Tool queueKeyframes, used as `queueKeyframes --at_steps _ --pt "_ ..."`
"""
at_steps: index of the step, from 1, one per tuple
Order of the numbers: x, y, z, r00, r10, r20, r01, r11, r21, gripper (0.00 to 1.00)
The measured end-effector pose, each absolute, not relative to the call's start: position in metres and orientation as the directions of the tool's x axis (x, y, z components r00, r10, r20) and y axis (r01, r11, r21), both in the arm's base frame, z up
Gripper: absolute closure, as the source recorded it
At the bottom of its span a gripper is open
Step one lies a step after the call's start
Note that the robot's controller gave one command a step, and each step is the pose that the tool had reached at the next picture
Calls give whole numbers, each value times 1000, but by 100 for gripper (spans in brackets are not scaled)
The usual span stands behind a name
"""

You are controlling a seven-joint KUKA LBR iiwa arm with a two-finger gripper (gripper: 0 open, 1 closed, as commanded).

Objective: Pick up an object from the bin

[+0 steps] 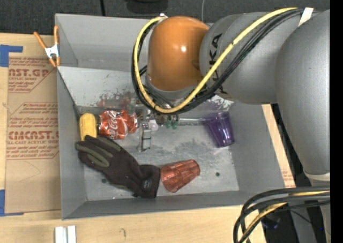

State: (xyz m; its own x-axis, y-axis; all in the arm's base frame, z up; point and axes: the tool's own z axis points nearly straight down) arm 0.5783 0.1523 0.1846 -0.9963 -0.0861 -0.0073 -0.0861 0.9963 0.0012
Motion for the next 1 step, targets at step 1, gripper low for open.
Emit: queueKeyframes --at_steps 1 --pt "572 174 131 -953 -304 -5 -304 953 0 0"
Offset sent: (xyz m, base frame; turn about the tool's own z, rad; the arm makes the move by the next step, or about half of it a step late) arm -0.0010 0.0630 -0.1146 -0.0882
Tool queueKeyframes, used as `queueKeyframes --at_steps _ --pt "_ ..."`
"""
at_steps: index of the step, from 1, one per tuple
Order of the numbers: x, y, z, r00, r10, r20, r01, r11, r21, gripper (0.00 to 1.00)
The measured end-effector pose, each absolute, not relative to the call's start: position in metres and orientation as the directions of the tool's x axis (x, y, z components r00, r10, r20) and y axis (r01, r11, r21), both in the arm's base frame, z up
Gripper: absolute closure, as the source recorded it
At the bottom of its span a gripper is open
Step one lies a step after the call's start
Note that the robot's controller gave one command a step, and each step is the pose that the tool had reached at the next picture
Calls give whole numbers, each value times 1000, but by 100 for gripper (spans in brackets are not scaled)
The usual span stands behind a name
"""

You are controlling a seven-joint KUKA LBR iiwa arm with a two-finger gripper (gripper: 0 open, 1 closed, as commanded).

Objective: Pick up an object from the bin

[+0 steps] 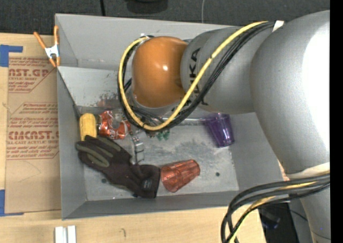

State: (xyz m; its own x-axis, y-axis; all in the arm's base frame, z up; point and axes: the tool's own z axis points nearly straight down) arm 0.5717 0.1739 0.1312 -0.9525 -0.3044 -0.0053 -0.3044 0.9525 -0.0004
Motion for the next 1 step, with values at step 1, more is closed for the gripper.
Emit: queueKeyframes --at_steps 1 --pt "572 192 98 -883 -470 1 -470 883 1 0"
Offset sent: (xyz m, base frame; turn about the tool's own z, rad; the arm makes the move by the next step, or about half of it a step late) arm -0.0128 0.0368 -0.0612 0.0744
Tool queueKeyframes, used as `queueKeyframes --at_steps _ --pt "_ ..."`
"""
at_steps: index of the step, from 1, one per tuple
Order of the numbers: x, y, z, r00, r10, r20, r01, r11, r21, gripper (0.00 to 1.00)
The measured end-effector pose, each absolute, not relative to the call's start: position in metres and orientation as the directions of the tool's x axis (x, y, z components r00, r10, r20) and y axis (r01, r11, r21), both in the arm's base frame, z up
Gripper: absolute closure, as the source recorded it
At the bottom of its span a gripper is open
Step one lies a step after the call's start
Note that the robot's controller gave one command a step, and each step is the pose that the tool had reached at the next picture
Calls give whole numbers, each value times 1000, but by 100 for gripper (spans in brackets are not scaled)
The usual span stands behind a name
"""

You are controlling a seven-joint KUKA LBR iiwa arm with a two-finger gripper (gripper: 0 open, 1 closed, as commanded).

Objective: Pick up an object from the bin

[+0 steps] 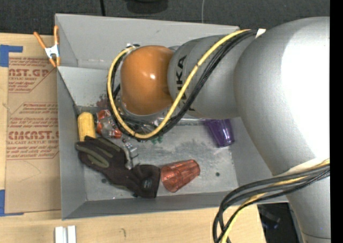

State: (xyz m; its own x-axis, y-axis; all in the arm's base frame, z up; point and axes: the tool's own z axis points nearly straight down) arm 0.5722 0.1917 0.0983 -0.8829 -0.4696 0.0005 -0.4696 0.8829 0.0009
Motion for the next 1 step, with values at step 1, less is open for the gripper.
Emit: queueKeyframes --at_steps 1 --pt "559 212 71 -972 -233 0 -233 972 3 100"
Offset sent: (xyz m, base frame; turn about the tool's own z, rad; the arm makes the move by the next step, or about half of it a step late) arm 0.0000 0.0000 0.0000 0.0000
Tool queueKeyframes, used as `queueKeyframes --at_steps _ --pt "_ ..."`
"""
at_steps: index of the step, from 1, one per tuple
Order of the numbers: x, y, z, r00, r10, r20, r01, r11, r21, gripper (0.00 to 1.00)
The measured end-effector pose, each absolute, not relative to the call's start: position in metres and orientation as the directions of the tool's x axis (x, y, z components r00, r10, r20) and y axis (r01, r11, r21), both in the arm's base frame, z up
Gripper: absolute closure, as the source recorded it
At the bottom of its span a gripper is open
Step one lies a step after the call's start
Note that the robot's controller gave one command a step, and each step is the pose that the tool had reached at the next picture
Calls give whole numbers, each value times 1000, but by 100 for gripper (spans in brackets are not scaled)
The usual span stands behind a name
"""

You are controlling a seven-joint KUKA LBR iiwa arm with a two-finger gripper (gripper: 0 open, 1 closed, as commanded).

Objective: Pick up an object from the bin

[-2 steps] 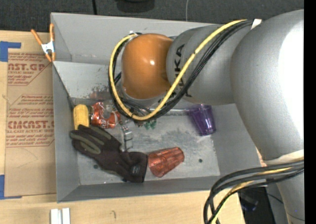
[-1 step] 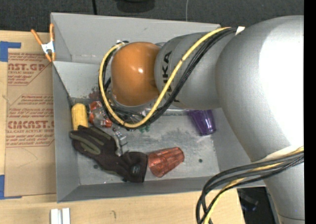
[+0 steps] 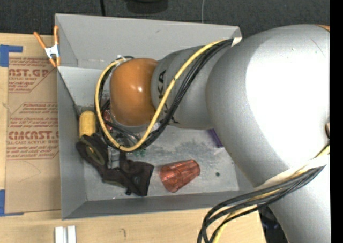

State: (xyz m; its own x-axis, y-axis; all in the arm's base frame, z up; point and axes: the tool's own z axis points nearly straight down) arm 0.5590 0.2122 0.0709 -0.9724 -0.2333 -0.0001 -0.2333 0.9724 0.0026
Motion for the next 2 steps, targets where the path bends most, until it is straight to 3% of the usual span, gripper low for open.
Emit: queueKeyframes --at_steps 1,2 --pt "559 212 71 -972 -233 0 -233 972 3 100" --pt "556 220 227 -974 -227 -6 -227 974 1 100"
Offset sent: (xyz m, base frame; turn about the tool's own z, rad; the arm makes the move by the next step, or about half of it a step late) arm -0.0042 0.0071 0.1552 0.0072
